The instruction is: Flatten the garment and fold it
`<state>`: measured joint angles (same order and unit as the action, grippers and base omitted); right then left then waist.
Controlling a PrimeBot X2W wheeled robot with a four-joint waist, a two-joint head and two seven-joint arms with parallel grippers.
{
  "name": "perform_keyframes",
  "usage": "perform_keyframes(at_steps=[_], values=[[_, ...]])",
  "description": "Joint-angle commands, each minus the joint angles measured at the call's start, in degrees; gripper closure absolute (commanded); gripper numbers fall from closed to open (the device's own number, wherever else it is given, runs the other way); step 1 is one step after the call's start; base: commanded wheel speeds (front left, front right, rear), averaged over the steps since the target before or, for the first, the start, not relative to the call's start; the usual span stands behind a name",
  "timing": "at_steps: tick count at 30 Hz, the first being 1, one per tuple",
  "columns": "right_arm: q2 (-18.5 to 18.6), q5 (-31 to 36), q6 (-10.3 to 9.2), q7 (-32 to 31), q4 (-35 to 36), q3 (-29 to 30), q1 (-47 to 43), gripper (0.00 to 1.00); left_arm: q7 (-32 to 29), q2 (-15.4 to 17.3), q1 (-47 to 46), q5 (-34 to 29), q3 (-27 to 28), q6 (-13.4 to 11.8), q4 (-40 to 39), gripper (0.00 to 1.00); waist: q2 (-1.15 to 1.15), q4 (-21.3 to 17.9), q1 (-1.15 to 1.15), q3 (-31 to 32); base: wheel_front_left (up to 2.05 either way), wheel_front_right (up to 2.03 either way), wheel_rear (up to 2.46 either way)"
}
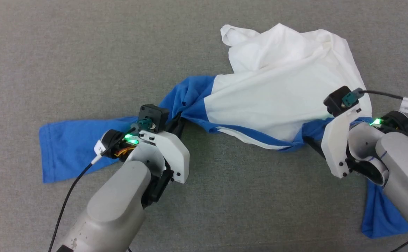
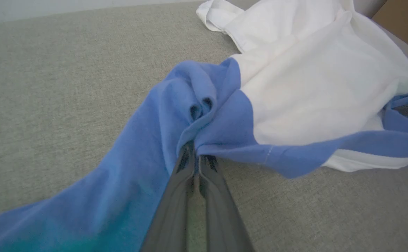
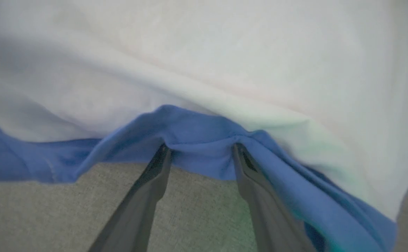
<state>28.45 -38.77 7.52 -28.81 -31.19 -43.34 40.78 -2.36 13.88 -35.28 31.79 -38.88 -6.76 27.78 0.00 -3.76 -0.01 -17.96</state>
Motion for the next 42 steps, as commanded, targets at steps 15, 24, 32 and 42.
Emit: perform_keyframes(at_steps=[15, 24, 32, 42], values=[[1.67, -6.64, -0.03, 18.18, 1.94, -2.96, -5.02, 1.00, 4.89, 2.51, 6.42, 2.24, 2.60, -2.10, -4.07, 1.00, 0.00, -1.97, 0.01, 7.08, 0.00, 0.00, 0.00], [4.06, -5.01, -0.03, 18.69, 11.75, 3.86, -9.71, 1.00, 7.19, 5.65, 10.24, 3.40, 5.57, -4.60, -12.52, 1.00, 0.00, -2.57, 0.01, 14.12, 0.00, 0.00, 0.00], [4.66, -4.02, -0.03, 9.99, 21.63, 12.83, -6.19, 1.00, 4.37, 9.61, 4.39, 3.32, 9.20, -6.01, -22.50, 1.00, 0.00, -0.55, 0.01, 16.27, 0.00, 0.00, 0.00], [1.91, -3.45, -0.03, 3.22, 16.70, 18.20, 16.56, 1.00, 0.02, 8.55, -22.50, 0.46, 10.98, -3.08, -11.56, 1.00, 0.00, 0.98, 0.01, 6.95, 0.00, 0.00, 0.00]])
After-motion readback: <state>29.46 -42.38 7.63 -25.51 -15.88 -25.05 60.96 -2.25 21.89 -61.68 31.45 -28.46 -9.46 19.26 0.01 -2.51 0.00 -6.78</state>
